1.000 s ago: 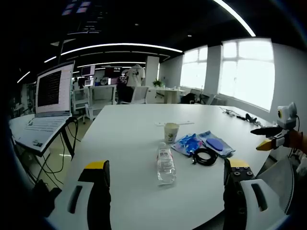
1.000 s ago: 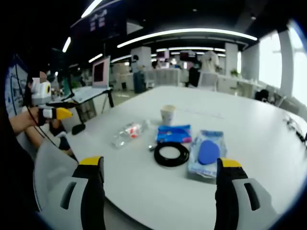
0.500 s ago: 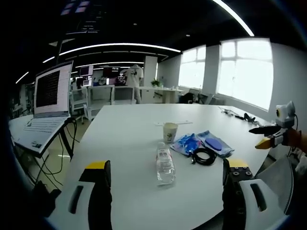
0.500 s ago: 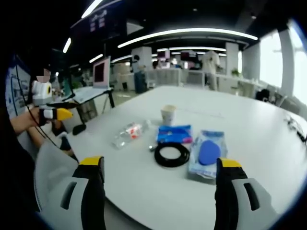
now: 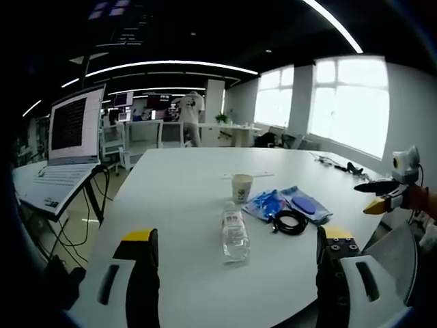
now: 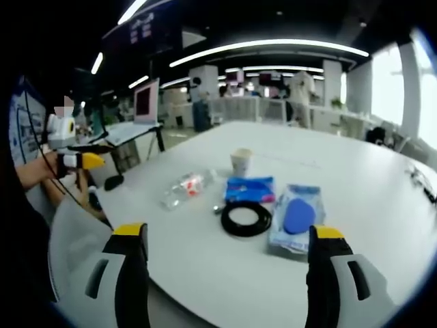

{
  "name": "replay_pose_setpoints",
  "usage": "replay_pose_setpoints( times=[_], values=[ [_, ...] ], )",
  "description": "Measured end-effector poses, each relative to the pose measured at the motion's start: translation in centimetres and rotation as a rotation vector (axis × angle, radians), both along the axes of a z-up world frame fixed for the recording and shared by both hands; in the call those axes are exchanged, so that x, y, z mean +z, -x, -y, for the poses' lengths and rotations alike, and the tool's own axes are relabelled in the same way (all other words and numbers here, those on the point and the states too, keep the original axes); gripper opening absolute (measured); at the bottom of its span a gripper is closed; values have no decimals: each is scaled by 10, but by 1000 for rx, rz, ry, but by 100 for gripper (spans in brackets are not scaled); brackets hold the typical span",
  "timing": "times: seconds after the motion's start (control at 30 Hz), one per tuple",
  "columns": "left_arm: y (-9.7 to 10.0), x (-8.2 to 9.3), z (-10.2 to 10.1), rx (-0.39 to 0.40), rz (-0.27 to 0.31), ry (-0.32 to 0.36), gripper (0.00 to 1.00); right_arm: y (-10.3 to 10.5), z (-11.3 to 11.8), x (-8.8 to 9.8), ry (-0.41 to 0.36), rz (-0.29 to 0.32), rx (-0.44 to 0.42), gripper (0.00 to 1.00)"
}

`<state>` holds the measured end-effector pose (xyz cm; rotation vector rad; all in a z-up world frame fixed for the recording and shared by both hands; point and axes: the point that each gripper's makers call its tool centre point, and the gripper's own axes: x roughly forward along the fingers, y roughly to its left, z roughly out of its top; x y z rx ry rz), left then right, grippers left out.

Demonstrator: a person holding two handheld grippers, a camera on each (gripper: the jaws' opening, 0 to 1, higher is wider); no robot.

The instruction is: Arrange the tabletop items into an orderly group along one side of the table until the central work area is clear of visible clutter.

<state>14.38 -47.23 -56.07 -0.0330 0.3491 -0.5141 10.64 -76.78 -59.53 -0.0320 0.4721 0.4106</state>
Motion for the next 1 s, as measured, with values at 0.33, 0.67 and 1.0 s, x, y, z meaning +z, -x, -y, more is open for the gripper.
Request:
replay_pose_setpoints(
  times=[0.33, 0.67, 1.0],
  values=[
    [-6, -8, -4, -5, -6, -2, 97, 0, 2, 0, 5, -1, -10, 97],
    [-10, -7, -1, -12, 5, 14, 93, -2, 0, 0, 5, -7, -3, 96],
    [-21, -19, 9, -42, -35, 3, 92, -7, -2, -3, -2, -24, 6, 96]
  ],
)
